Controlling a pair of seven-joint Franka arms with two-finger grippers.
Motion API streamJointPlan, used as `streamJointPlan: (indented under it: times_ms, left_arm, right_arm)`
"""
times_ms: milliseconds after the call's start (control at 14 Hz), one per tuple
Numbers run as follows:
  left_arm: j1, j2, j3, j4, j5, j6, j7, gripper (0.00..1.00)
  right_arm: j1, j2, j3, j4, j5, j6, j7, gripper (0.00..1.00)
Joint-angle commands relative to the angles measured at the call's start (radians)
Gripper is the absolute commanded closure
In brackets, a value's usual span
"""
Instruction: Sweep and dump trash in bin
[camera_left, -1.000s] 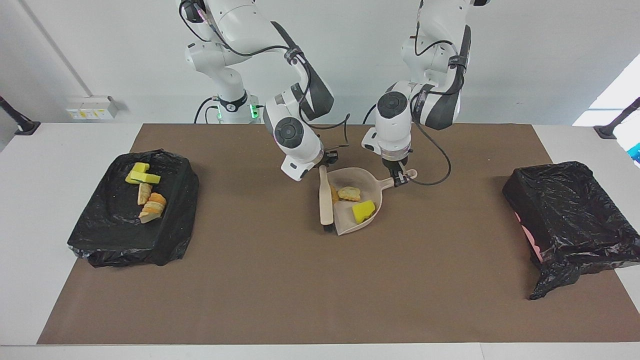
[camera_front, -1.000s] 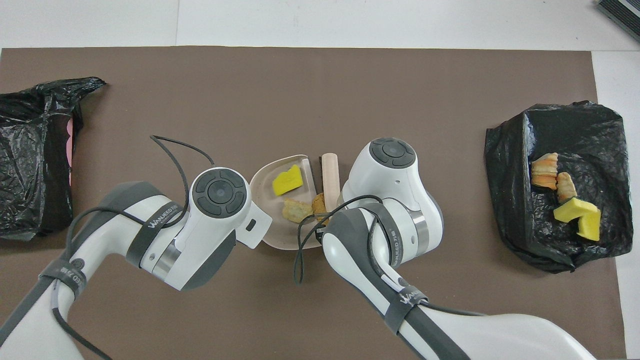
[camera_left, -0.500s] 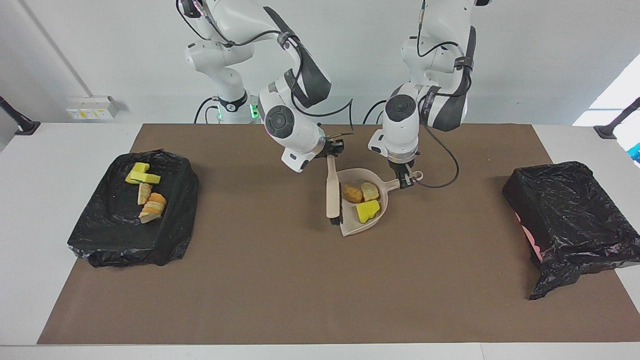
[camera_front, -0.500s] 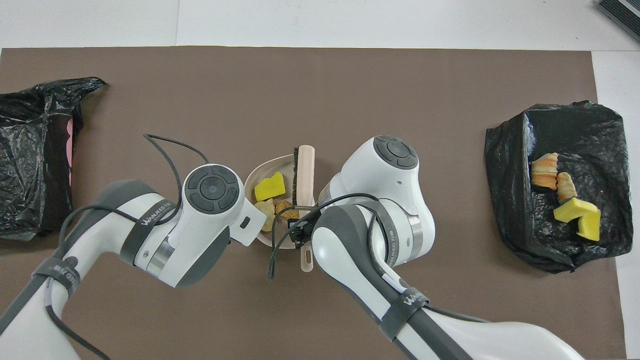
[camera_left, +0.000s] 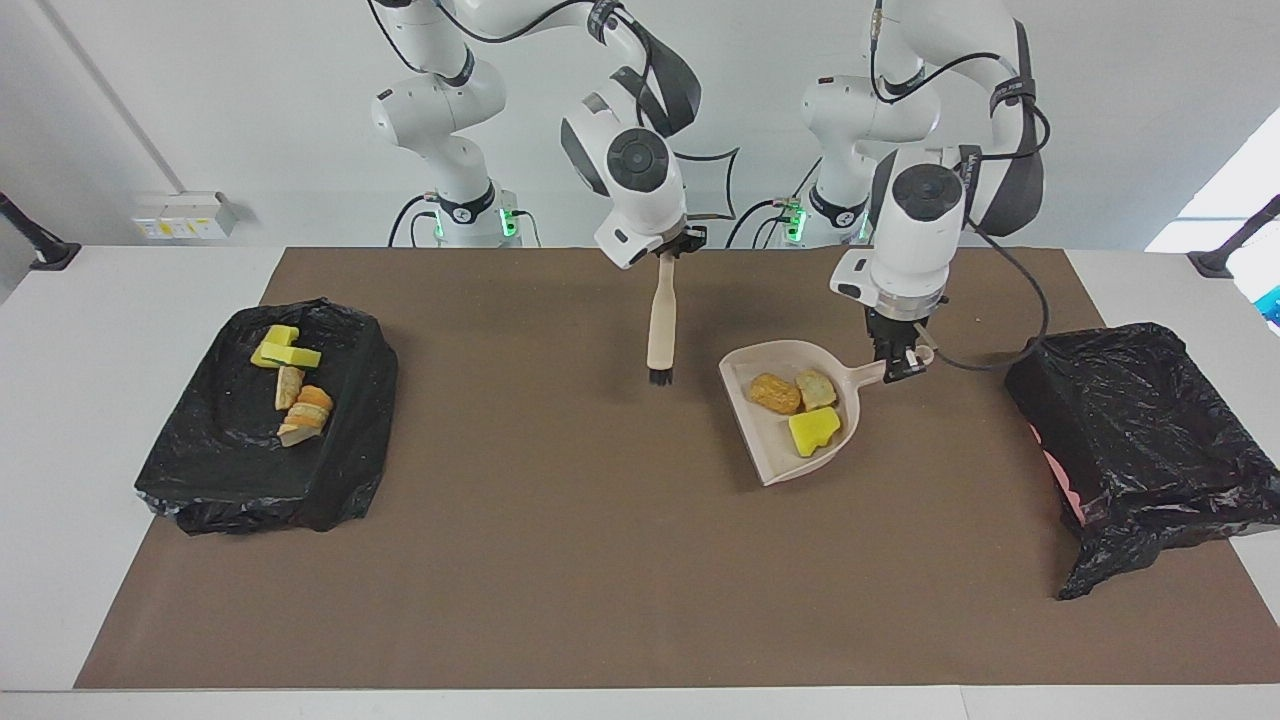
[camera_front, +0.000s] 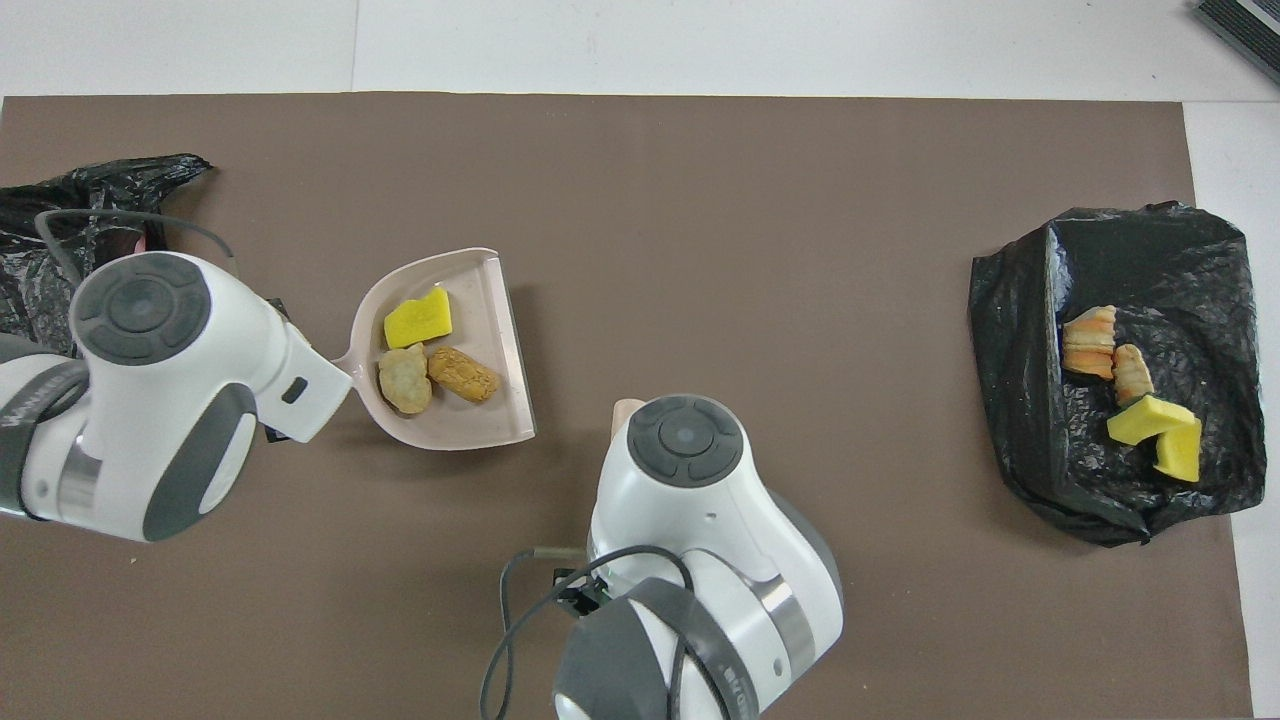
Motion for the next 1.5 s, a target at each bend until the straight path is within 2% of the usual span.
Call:
streamJointPlan:
  times_ms: [0,143,429,714,857,929,1000,1071,1286,1429]
  left_arm:
    - [0.144,-0.029,-0.008,0.025,0.004,-0.014,0.132,1.0]
    - [0.263,-0.02,-0.008,0.064,0.003,-0.024,0.241,1.0]
    - [0.491,0.017,-0.008,0.182,-0.047,-0.047,0.339,1.0]
    - [0.666,0.089,-0.008,0.327,-0.082,-0.064,0.572,1.0]
    - [0.71,0.162,-0.007,0.446,-0.062,-0.07,0.678,1.0]
    - [0.718,0.181,-0.004,0.475,-0.021,-0.065,0.68,1.0]
    - [0.718,0.193,-0.004,0.483,0.062,-0.053,0.686,1.0]
    - [0.717,0.216,-0.004,0.496,0.141,-0.044,0.682,1.0]
    - [0.709,0.258,-0.002,0.516,0.287,0.011,0.63,1.0]
    - [0.686,0.278,-0.004,0.514,0.467,0.025,0.587,1.0]
  right_arm:
    - [0.031,-0.048,-0.003,-0.13,-0.016,0.084,0.007,1.0]
    - [0.068,-0.058,-0.003,-0.199,-0.017,0.147,-0.012,1.0]
    - [0.1,-0.055,-0.003,-0.257,-0.017,0.246,-0.009,1.0]
    - [0.118,-0.043,-0.003,-0.297,-0.017,0.373,-0.019,1.0]
    - [0.119,-0.032,-0.003,-0.299,-0.017,0.396,-0.019,1.0]
    - [0.117,-0.031,-0.003,-0.297,-0.017,0.396,-0.019,0.75]
    - [0.119,-0.029,-0.004,-0.294,-0.022,0.395,-0.017,0.28]
    - [0.117,-0.022,-0.004,-0.285,-0.049,0.392,-0.016,0.0]
    - [0.093,-0.003,-0.012,-0.23,-0.141,0.384,-0.008,0.0]
    - [0.042,-0.015,-0.013,-0.192,-0.193,0.373,-0.011,0.0]
